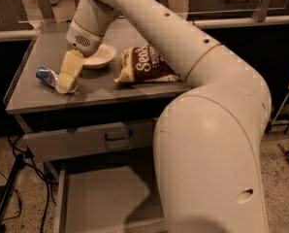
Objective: Place redbull can into middle drawer
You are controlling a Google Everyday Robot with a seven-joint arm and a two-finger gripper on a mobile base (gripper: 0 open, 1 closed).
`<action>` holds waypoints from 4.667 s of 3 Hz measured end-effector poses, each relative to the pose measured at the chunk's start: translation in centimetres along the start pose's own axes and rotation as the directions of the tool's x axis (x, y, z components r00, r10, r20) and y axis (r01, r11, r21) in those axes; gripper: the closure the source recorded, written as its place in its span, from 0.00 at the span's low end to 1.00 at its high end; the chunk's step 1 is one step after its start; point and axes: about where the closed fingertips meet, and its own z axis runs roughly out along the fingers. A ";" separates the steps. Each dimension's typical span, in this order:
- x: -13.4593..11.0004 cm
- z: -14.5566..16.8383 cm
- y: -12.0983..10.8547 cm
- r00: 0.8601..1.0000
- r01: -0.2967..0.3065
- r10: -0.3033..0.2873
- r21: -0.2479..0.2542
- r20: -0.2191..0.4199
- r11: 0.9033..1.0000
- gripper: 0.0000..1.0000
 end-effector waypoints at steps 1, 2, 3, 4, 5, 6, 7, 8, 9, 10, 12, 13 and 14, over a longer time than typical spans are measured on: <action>-0.3 0.6 -0.2 1.000 -0.011 0.011 -0.014 0.017 1.000 0.00; -1.5 2.1 0.0 1.000 0.005 -0.004 -0.031 0.031 0.999 0.00; -2.2 3.4 0.2 0.999 0.018 -0.016 -0.055 0.039 0.998 0.00; -2.6 4.8 0.6 0.999 0.030 -0.026 -0.086 0.047 0.996 0.00; -2.9 5.1 0.3 0.998 0.043 -0.039 -0.089 0.043 0.995 0.00; -3.0 5.0 0.0 0.997 0.057 -0.054 -0.065 0.052 0.996 0.00; -3.0 5.0 0.0 0.997 0.057 -0.054 -0.065 0.052 0.996 0.06; -3.0 5.0 0.0 0.997 0.057 -0.054 -0.065 0.052 0.996 0.25; -3.0 5.0 0.0 0.997 0.057 -0.054 -0.065 0.052 0.996 0.48; -3.1 5.0 0.0 0.997 0.057 -0.054 -0.066 0.052 0.996 0.71; -3.1 4.9 0.0 0.997 0.057 -0.054 -0.066 0.052 0.996 1.00; -3.2 4.7 0.0 0.997 0.057 -0.054 -0.066 0.052 0.996 1.00; -3.5 2.4 0.6 0.996 0.064 -0.062 -0.039 0.062 0.997 1.00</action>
Offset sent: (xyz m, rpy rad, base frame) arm -0.0051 0.0394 -0.0118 0.0480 0.0296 0.0414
